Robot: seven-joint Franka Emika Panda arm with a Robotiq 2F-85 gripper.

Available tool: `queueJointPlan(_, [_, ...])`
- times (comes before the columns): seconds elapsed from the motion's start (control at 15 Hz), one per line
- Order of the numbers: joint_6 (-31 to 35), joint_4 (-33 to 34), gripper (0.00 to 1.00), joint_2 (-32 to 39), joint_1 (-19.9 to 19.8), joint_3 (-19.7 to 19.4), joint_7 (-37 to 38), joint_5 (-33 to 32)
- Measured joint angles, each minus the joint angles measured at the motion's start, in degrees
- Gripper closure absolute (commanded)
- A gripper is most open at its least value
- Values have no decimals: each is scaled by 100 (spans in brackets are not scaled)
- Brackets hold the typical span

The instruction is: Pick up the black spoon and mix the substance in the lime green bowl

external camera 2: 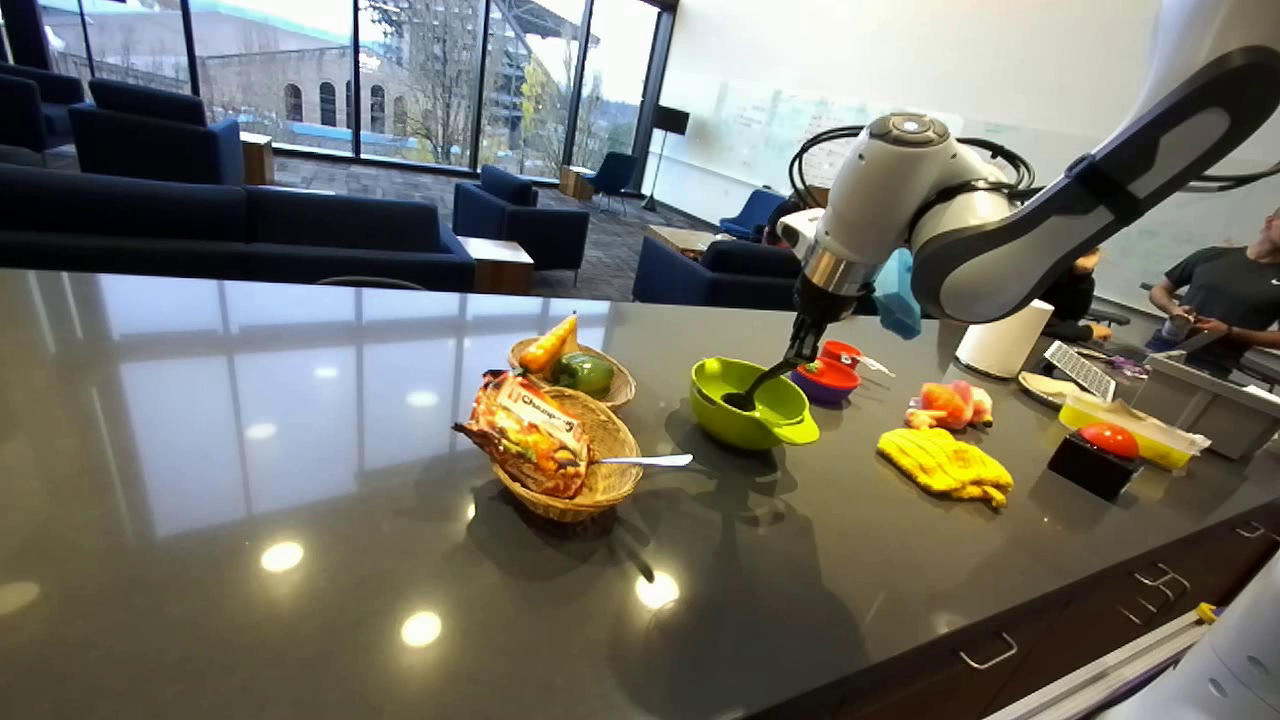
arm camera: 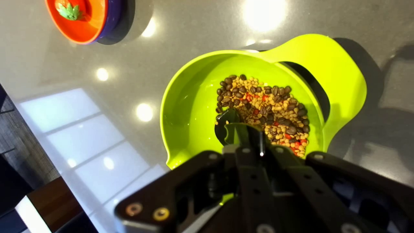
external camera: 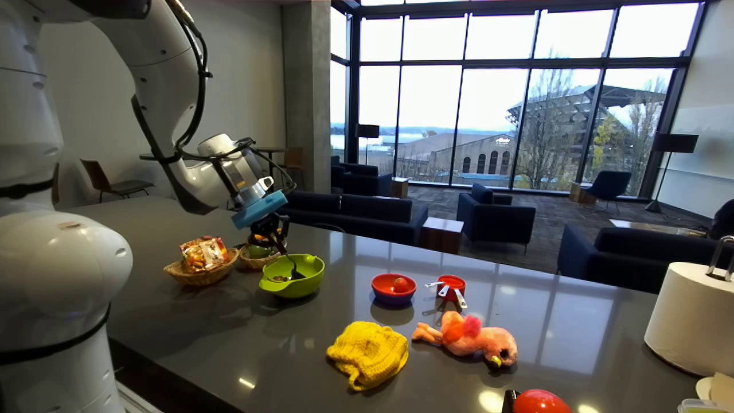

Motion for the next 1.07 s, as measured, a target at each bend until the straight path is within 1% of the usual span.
queueJointPlan(0.13, [0, 0, 94, 0, 0, 0, 0, 0])
queueJointPlan(0.2, [0, 0, 99, 0, 0, 0, 0, 0])
queueJointPlan(0.73, [-30, 10, 99, 51, 1, 2, -53, 0])
queueJointPlan(1.07, [-373, 117, 99, 47, -1, 63, -385, 127])
